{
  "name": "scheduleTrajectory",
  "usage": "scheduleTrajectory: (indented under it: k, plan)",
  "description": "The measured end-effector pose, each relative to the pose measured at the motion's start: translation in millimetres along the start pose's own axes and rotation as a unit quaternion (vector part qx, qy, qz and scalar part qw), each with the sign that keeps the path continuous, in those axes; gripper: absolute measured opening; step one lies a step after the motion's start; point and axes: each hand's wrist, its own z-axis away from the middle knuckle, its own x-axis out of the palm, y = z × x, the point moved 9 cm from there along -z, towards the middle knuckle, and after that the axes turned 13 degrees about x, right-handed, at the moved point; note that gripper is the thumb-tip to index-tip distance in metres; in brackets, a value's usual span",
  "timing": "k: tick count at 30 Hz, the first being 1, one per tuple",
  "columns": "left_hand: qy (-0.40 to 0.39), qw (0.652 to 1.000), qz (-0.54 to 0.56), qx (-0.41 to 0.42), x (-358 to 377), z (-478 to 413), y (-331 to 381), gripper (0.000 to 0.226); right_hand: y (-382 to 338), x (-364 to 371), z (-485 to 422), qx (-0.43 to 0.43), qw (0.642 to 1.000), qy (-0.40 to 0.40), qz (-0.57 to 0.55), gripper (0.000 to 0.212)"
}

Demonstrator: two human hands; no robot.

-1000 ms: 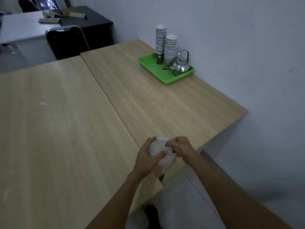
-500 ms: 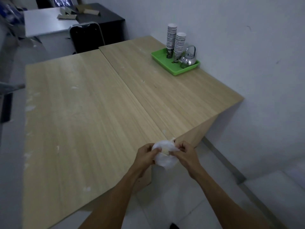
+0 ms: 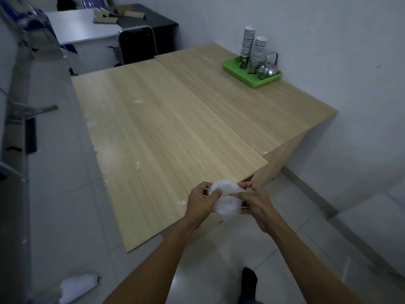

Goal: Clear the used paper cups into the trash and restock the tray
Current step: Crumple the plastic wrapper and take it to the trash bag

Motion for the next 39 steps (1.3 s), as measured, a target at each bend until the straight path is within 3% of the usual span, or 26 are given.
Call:
scheduleTrajectory:
  k: [5,9,22,28,33,39]
  plan:
    - [0.002,0.997,0.041,-0.064,-45.7,32.4,-7.7,0.028,16.3,39.4,20.0,0.001,1.0,-0.003,0.004,0.031]
    - [0.007,0.989,0.095,-0.114,-71.0,54.3,-15.4,0.027,21.1,69.4,29.5,0.001,1.0,-0.023,0.014,0.028]
    - [0.13,0.981,0.087,-0.113,-158.7,64.4,-50.2,0.018,30.3,150.8,18.1,0.013,0.995,-0.084,0.042,0.019]
    - [0.122,0.977,0.115,-0.129,-195.7,56.7,-69.1,0.025,37.0,192.0,4.8,0.017,0.998,-0.052,0.025,0.022]
    - [0.056,0.976,0.106,-0.182,-250.9,40.3,-94.8,0.032,35.1,253.2,-3.6,0.014,1.0,-0.019,0.005,0.021]
    - [0.047,0.985,0.08,-0.147,-319.2,13.1,-101.0,0.027,31.2,317.8,-14.4,0.024,1.0,-0.009,0.003,0.022]
